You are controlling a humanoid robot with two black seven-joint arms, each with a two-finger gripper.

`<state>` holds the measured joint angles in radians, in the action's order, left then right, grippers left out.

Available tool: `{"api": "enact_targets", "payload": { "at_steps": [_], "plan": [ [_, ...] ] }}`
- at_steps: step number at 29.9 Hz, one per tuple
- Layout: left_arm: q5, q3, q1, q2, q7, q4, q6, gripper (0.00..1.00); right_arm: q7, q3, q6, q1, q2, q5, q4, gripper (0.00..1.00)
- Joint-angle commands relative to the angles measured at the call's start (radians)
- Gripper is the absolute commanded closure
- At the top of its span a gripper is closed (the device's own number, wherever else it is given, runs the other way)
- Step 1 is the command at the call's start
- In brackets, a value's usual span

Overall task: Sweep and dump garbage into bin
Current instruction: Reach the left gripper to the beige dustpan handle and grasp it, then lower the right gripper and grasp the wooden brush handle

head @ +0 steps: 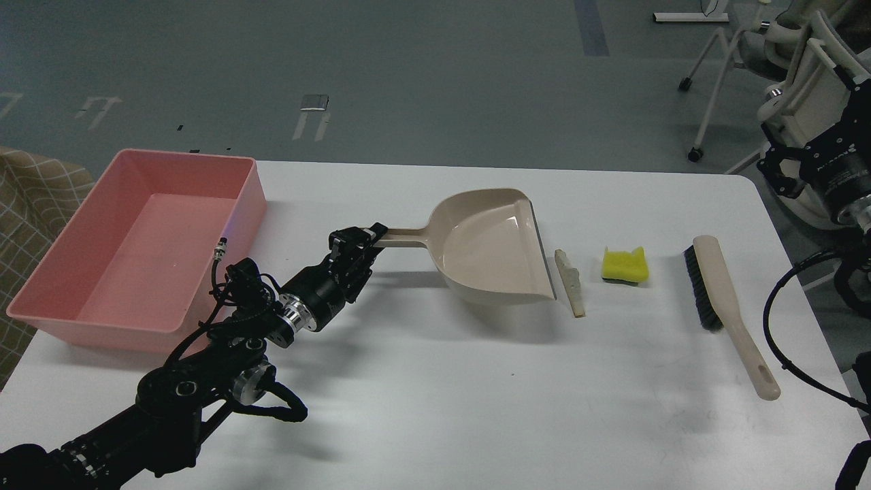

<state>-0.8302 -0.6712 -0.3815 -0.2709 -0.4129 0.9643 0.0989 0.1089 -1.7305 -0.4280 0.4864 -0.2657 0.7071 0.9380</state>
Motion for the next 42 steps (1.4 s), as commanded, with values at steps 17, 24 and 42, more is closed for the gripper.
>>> {"api": "enact_targets", "payload": {
  "at_steps": [17, 24, 42],
  "plan": [
    [-0.004, -0.001, -0.033, -0.134, -0.007, 0.054, 0.004, 0.94, 0.002, 0.178, -0.006, -0.179, -0.380, 0.067, 0.266, 0.00],
    [-0.061, -0.001, -0.019, -0.160, -0.057, 0.102, 0.004, 1.00, 0.000, 0.219, -0.061, -0.292, -0.644, 0.133, 0.390, 0.00],
    [-0.063, -0.001, -0.013, -0.163, -0.063, 0.122, 0.007, 1.00, 0.049, 0.353, -0.060, -0.425, -0.572, 0.884, 0.647, 0.00]
  ]
}}
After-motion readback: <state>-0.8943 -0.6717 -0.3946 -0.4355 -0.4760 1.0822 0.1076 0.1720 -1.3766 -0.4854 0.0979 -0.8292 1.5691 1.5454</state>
